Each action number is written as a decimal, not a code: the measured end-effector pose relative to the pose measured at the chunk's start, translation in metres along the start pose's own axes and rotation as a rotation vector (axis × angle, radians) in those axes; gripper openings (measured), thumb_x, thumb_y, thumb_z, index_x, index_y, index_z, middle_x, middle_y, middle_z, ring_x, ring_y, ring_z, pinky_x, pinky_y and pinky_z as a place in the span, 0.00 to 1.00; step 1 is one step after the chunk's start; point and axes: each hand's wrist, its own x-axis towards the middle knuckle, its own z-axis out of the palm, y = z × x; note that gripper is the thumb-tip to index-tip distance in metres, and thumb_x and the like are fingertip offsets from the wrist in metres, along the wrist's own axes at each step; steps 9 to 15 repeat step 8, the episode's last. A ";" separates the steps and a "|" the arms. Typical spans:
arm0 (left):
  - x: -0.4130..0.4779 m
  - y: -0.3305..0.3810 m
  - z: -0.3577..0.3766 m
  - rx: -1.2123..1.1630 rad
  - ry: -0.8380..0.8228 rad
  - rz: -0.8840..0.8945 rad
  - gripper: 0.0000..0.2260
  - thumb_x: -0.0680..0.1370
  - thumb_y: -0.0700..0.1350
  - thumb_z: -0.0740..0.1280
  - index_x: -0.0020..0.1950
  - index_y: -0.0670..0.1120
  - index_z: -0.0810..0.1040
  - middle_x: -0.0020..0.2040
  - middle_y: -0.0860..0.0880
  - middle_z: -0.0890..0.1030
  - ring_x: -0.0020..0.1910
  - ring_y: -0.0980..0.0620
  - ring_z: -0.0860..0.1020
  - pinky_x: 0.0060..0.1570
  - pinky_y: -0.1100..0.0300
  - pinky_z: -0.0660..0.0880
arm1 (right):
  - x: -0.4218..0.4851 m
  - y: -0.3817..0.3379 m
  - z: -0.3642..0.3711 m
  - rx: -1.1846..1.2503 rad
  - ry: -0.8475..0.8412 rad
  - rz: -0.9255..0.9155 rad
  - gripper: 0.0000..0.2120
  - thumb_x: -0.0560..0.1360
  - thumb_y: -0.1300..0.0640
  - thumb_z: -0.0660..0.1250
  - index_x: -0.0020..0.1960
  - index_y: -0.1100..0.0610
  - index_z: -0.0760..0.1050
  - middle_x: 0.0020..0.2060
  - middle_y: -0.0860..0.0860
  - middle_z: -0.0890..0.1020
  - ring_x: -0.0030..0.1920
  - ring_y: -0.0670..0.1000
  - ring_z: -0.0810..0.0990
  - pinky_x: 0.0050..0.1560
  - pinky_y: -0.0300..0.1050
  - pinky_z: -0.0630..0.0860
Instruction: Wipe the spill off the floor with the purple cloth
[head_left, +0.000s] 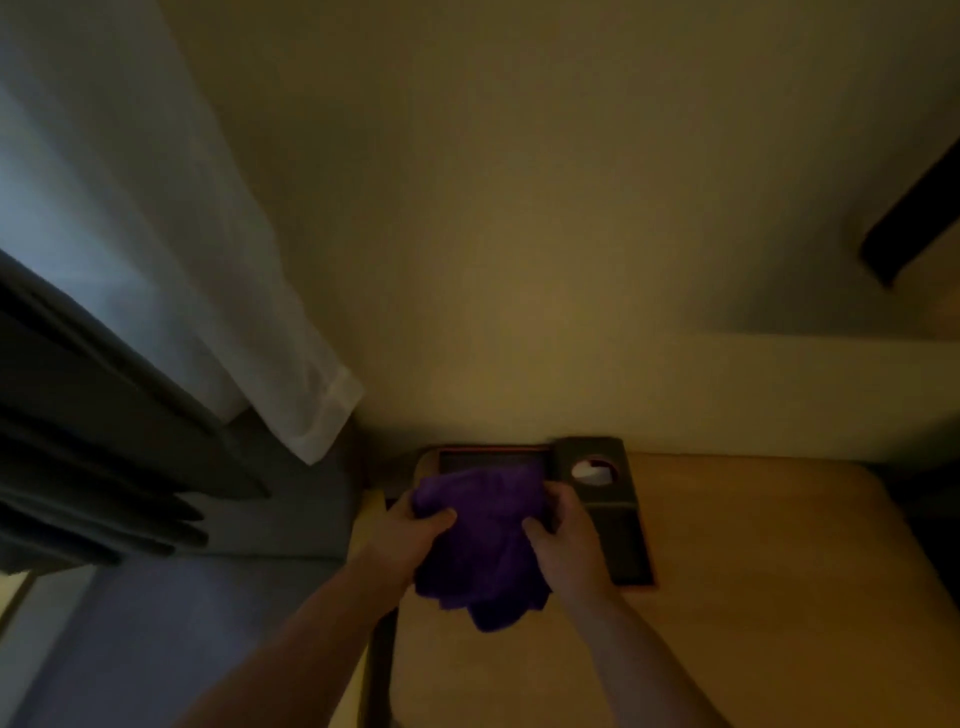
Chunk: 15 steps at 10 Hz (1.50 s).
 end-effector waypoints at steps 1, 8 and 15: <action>0.050 -0.021 0.005 0.143 0.004 0.040 0.22 0.74 0.34 0.73 0.65 0.46 0.74 0.58 0.43 0.81 0.55 0.43 0.81 0.60 0.46 0.78 | 0.040 0.039 0.025 -0.024 0.047 0.047 0.18 0.79 0.62 0.66 0.68 0.53 0.73 0.61 0.51 0.81 0.64 0.54 0.79 0.65 0.50 0.74; 0.186 -0.083 0.019 0.443 0.018 0.204 0.25 0.77 0.40 0.69 0.74 0.46 0.70 0.74 0.46 0.70 0.60 0.49 0.79 0.47 0.72 0.79 | 0.144 0.129 0.093 -0.439 -0.028 0.070 0.25 0.82 0.56 0.62 0.78 0.50 0.62 0.77 0.51 0.68 0.72 0.55 0.73 0.67 0.51 0.75; 0.186 -0.083 0.019 0.443 0.018 0.204 0.25 0.77 0.40 0.69 0.74 0.46 0.70 0.74 0.46 0.70 0.60 0.49 0.79 0.47 0.72 0.79 | 0.144 0.129 0.093 -0.439 -0.028 0.070 0.25 0.82 0.56 0.62 0.78 0.50 0.62 0.77 0.51 0.68 0.72 0.55 0.73 0.67 0.51 0.75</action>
